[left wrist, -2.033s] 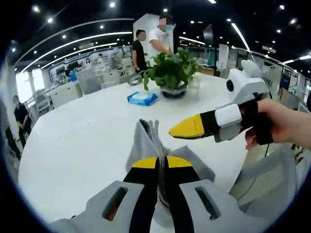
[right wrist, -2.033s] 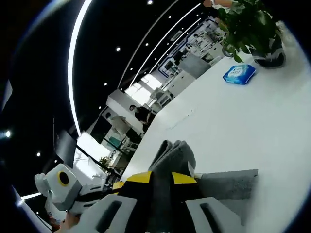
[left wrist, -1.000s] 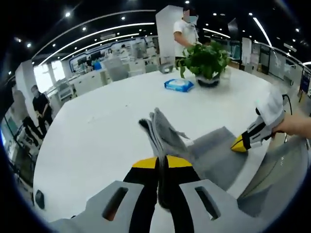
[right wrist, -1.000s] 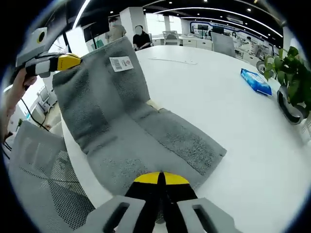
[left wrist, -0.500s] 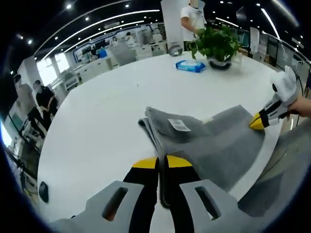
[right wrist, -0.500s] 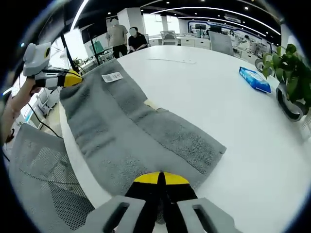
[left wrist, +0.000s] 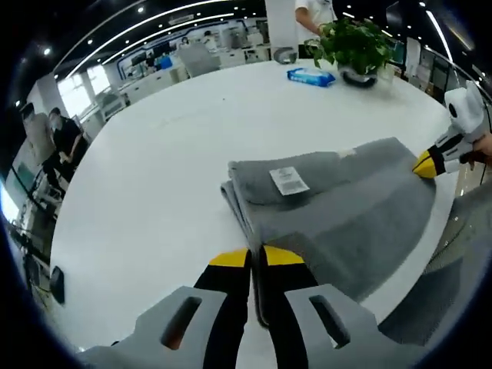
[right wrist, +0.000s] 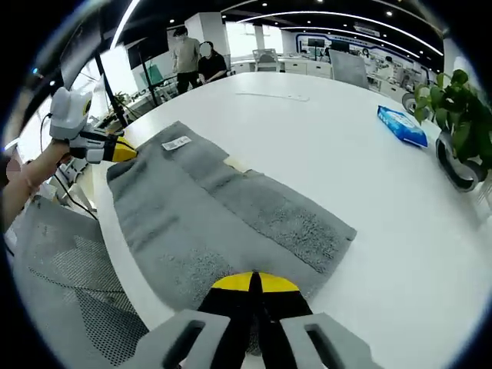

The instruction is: Open the folded towel by lifting each exposed corner and separating the folded layers until the towel lies flat within the target outline without major curled edges

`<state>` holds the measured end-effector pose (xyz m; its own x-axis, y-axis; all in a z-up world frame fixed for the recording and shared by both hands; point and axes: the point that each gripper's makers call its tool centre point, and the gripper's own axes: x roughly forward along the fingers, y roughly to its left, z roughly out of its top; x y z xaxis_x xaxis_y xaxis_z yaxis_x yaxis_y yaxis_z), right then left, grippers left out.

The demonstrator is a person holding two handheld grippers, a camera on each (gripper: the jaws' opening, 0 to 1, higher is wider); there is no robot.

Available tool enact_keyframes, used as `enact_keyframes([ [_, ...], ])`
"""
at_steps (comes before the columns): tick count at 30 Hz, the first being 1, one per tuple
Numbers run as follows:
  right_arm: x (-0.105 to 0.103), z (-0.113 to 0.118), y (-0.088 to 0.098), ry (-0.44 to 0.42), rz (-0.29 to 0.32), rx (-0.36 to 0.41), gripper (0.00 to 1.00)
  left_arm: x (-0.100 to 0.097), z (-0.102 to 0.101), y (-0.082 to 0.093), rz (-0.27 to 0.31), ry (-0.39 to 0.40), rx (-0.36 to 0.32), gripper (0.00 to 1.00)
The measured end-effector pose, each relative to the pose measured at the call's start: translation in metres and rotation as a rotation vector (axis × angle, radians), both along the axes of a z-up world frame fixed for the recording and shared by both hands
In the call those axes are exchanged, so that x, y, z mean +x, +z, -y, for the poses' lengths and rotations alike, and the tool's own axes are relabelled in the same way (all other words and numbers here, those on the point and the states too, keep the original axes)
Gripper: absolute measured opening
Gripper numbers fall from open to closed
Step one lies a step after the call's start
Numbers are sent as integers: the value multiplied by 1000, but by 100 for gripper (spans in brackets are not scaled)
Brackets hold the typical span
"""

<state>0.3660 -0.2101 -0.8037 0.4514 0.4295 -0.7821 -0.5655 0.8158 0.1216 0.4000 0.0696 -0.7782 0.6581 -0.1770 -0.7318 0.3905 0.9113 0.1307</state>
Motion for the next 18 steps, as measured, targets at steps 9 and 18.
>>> enact_keyframes([
  [9, 1, 0, 0, -1, 8, 0, 0, -5, -2, -27, -48, -93, 147, 6],
  [18, 3, -1, 6, 15, 46, -23, 0, -2, -5, -25, -39, -75, 89, 7],
])
